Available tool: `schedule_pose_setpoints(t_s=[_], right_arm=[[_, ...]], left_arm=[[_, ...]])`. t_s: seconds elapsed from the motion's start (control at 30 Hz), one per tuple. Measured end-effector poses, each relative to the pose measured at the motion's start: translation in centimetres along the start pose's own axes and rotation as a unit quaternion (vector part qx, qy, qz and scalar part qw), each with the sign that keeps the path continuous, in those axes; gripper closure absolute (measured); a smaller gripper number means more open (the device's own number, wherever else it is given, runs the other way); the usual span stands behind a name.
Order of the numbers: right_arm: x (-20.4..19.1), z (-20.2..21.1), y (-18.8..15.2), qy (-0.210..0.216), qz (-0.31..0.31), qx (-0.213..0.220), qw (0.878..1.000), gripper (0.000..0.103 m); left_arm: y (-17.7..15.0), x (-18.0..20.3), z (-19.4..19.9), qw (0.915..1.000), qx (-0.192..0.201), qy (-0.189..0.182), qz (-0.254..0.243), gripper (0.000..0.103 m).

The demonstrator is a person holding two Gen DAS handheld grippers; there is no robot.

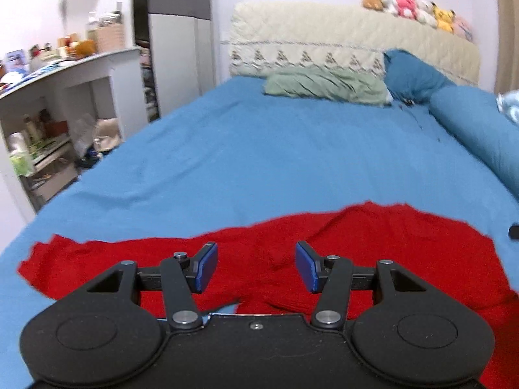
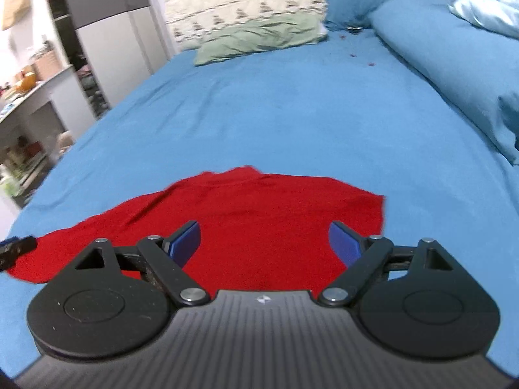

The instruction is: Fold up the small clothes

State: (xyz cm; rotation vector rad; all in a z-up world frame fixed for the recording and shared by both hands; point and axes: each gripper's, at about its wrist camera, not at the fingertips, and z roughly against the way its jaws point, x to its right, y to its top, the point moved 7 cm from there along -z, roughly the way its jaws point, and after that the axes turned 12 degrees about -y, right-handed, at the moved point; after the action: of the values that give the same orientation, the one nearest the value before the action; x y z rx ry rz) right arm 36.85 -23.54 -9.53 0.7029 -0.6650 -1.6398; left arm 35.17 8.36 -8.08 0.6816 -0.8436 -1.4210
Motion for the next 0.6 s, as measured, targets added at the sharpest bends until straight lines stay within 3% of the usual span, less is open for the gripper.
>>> schedule_pose_setpoints(t_s=[0.03, 0.13, 0.17, 0.27, 0.4, 0.6], right_arm=[[-0.9, 0.7, -0.1, 0.009, 0.008, -0.002, 1.000, 0.000], [-4.1, 2.8, -0.2, 0.044, 0.026, -0.004, 0.999, 0.000], [-5.2, 3.1, -0.3, 0.058, 0.029, -0.008, 0.998, 0.000], [-8.7, 3.6, -1.7, 0.096, 0.047, -0.026, 0.994, 0.000], [-11.9, 3.0, -3.9, 0.104, 0.083, -0.039, 0.990, 0.000], [-13.6, 1.5, -6.2, 0.109, 0.107, -0.042, 0.987, 0.000]], left_arm=[[0.4, -0.7, 0.8, 1.0000, 0.004, 0.004, 0.005, 0.040], [1.4, -3.4, 3.1, 0.9994, 0.018, 0.019, 0.023, 0.004], [1.6, -4.4, 3.8, 0.9989, 0.027, 0.025, 0.030, 0.003], [1.2, -8.2, 4.9, 0.9968, 0.026, 0.034, 0.067, 0.003], [-1.1, -13.9, 4.5, 0.9903, 0.020, 0.059, 0.124, 0.003], [-5.2, -22.4, 1.0, 0.9704, 0.012, 0.081, 0.227, 0.014]])
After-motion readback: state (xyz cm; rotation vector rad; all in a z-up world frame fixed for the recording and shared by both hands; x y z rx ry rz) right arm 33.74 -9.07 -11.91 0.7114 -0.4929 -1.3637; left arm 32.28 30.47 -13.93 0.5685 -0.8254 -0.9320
